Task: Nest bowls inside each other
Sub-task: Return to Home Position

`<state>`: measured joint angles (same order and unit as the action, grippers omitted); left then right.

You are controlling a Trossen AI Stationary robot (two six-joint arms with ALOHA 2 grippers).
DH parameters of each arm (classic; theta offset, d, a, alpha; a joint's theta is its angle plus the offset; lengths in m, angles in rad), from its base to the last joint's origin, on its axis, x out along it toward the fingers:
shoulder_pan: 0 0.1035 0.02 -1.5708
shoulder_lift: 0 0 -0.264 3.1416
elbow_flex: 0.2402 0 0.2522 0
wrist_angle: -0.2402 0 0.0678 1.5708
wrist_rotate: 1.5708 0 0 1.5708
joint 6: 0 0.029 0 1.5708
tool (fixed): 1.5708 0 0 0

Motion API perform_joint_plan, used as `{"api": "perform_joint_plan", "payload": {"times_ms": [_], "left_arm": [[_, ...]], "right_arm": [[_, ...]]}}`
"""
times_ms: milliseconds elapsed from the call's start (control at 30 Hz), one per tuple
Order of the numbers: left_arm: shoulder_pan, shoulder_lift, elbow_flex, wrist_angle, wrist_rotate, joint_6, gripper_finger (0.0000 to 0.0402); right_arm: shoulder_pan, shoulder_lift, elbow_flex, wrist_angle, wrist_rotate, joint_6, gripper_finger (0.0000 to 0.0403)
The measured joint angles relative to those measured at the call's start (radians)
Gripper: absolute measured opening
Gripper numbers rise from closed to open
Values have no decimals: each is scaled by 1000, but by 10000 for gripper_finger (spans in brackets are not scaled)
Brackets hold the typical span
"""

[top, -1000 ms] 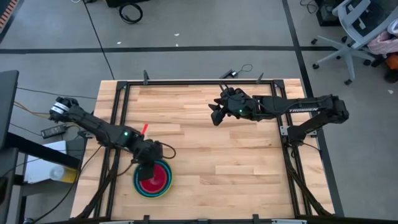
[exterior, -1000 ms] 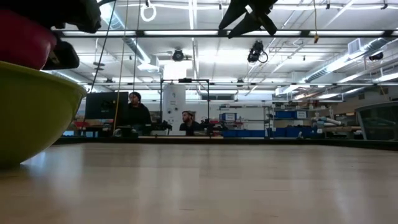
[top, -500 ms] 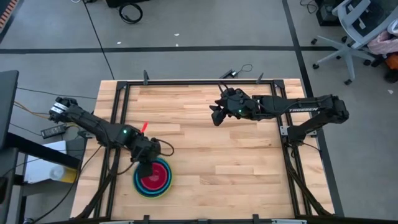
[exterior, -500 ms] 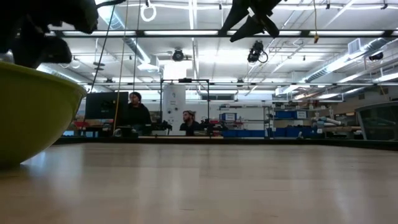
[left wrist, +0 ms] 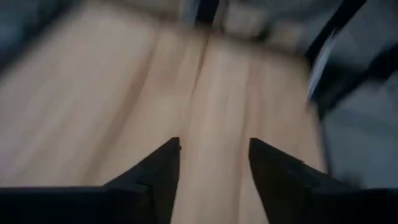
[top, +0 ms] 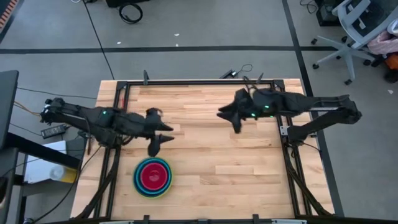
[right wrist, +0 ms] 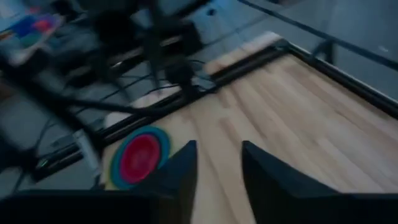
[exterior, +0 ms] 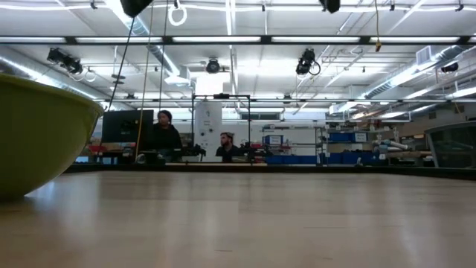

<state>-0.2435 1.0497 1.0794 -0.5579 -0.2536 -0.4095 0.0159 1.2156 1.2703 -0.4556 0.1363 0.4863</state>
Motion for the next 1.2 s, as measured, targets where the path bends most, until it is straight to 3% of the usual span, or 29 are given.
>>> {"api": "perform_joint_plan", "payload": {"times_ms": [100,200,333,433,533,667,833,1067,1200], "left_arm": [[37,-39,-120,247,0,50,149],[67,-77,-268,413,36,33,114],[87,-149,-404,602,68,34,70],[105,-226,-442,598,70,107,32],[129,-334,-447,558,70,250,6],[149,-461,-449,469,70,409,8],[152,-546,-510,397,90,393,3],[161,-626,-760,598,94,322,2],[162,-675,-835,608,94,279,2]], "right_arm": [[49,-67,-58,25,-37,-41,76],[115,-144,-189,157,-63,-52,18],[178,-247,-406,383,-87,-49,20],[197,-320,-522,503,-127,-102,21],[208,-390,-569,490,-166,-168,8],[205,-490,-577,383,-66,-331,9],[162,-600,-629,263,49,-358,8],[106,-739,-904,582,19,-306,7],[72,-783,-1011,619,19,-265,6]]}}
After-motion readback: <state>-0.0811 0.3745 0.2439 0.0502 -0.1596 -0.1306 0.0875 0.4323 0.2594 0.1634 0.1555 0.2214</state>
